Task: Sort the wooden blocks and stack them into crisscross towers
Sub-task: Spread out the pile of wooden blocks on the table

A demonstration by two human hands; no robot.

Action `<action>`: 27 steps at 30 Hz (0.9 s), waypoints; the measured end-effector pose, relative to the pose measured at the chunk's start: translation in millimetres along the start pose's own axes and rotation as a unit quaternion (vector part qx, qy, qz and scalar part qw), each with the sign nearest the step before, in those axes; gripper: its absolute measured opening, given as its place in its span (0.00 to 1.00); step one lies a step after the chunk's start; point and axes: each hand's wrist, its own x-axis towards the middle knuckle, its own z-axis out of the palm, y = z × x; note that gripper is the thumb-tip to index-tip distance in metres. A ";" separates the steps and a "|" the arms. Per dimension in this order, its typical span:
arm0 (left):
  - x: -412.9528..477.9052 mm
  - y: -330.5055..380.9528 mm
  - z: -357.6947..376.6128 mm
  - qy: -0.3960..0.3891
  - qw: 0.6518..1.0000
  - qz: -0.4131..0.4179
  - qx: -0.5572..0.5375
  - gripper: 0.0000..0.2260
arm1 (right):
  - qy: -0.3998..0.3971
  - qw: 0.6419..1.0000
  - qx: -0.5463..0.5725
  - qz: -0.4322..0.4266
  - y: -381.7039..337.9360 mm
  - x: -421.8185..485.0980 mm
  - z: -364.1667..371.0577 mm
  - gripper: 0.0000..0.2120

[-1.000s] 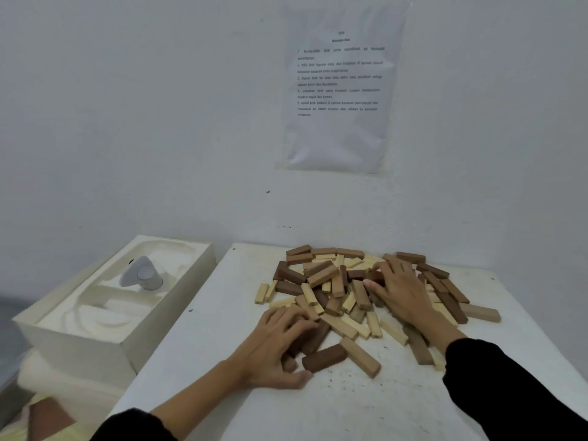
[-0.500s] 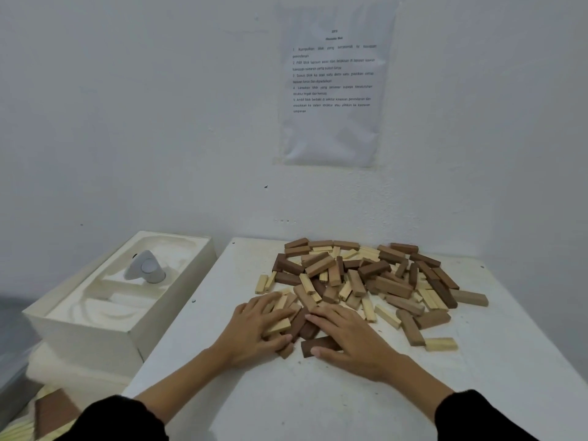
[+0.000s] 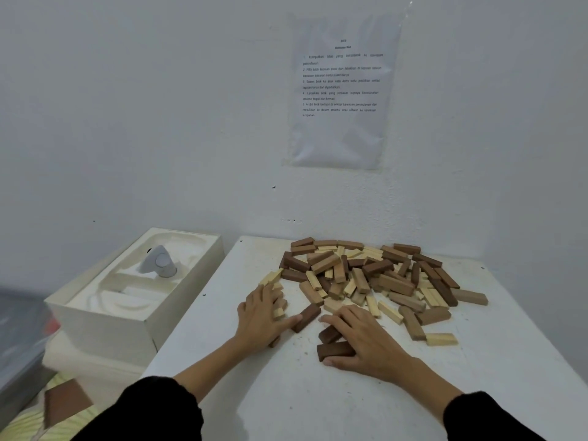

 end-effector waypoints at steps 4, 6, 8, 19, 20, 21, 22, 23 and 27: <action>6.3 -11.2 -0.8 0.038 0.998 0.025 0.034 0.41 | -0.003 1.000 0.002 0.006 1.3 8.6 0.7 0.40; 7.4 -15.5 -1.8 0.054 0.998 0.034 0.028 0.42 | -0.014 1.000 0.007 -0.007 -0.3 17.4 0.8 0.43; 7.2 -16.7 -3.7 0.056 0.997 0.036 0.033 0.41 | -0.036 0.999 0.005 -0.019 -4.4 26.4 2.7 0.45; -6.7 -44.9 -22.5 -0.047 0.987 0.152 -0.023 0.43 | 0.051 0.997 -0.051 -0.031 -7.1 36.2 17.0 0.29; -8.0 -47.4 -26.4 -0.062 0.983 0.172 -0.011 0.42 | 0.066 0.996 -0.053 -0.030 -7.5 35.6 17.2 0.26; -9.1 -49.3 -29.8 -0.071 0.979 0.190 0.006 0.42 | 0.084 0.994 -0.055 -0.031 -7.7 34.5 17.3 0.23; -10.3 -50.8 -32.4 -0.077 0.975 0.206 0.025 0.41 | 0.104 0.993 -0.053 -0.030 -8.2 33.0 17.5 0.21; -11.5 -52.6 -34.0 -0.080 0.972 0.216 0.039 0.42 | 0.120 0.991 -0.049 -0.028 -8.8 31.2 17.8 0.20; -13.8 -54.6 -33.2 -0.052 0.972 0.221 0.066 0.39 | 0.145 0.988 -0.046 -0.025 -10.3 25.1 18.1 0.19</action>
